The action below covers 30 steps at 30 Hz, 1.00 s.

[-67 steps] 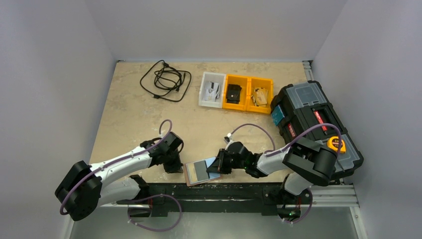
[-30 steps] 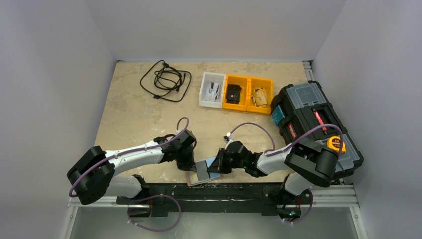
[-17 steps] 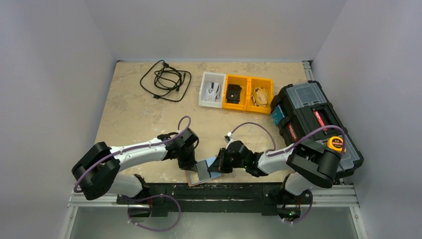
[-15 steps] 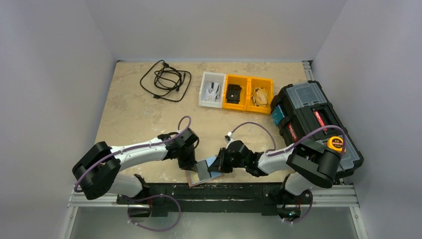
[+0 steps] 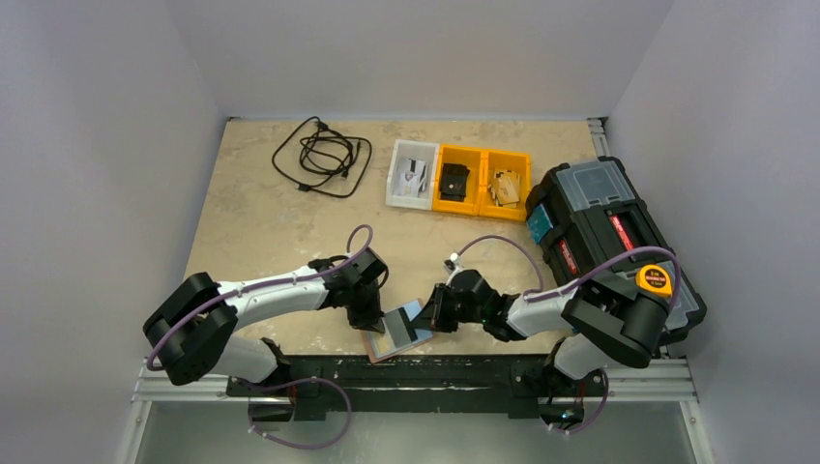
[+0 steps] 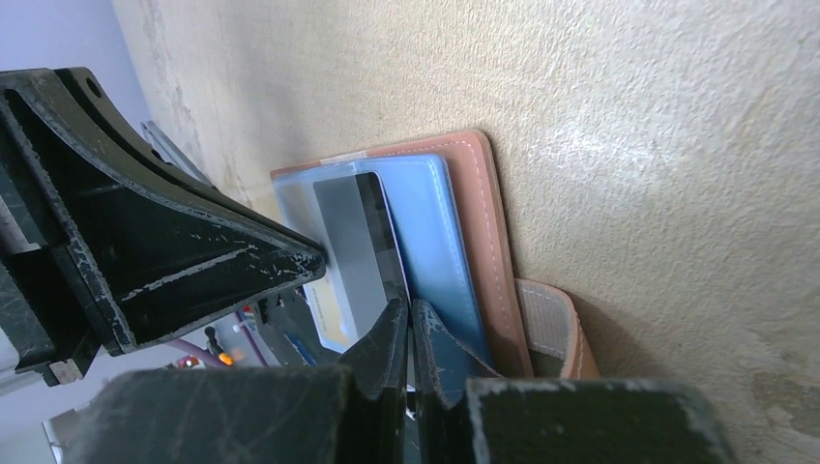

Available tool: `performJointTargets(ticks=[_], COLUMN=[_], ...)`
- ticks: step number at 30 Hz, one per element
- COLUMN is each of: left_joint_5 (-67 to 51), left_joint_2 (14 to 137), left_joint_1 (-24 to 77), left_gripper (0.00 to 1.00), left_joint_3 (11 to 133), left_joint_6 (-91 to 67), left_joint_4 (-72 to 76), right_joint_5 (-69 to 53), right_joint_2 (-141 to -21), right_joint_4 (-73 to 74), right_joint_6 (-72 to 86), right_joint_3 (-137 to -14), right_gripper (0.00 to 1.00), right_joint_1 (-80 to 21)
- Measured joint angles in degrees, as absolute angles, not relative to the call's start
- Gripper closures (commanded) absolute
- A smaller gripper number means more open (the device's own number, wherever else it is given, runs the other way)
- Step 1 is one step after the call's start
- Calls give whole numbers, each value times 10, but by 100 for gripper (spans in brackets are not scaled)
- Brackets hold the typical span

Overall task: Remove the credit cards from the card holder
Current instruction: Remove the credit card from the card holder.

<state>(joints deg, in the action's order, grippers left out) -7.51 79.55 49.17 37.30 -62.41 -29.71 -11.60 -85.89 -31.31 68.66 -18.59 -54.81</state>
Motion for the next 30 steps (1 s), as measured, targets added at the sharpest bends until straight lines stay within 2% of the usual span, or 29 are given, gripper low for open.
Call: performJointTargets(ticks=[5,9,11,22,24,27,30], left_joint_5=[-75,-75,-75,-75,-75,-75,-75], left_joint_2=[795,795,795,800,802,805,806], left_joint_1=[492,492,492,492,492,492,492], left_gripper=[100,100,100,100,100,100,100], left_joint_3=[373,373,373,384,385,388,389], left_joint_6=[-624,-624,-624,-624,-623,-623,-623], left_joint_4=[-298,-298,-298,-309,-310,-313,-314], right_joint_5=[-117,-122,-130,-183,-191,-196,-194], right_joint_2=[-858,-855,-856,-936,-946,-960,-963], right_joint_4=[-313,-314,-316,-404,-420,-439,-449], right_joint_6=[683,674,666,653,653,655,660], right_joint_3=[-185,-184,-187,-209,-209,-208,-200], right_gripper=[98,76,73,74,78,90,92], right_joint_1=[-544,-538,-536,-530,-529,-529,-528])
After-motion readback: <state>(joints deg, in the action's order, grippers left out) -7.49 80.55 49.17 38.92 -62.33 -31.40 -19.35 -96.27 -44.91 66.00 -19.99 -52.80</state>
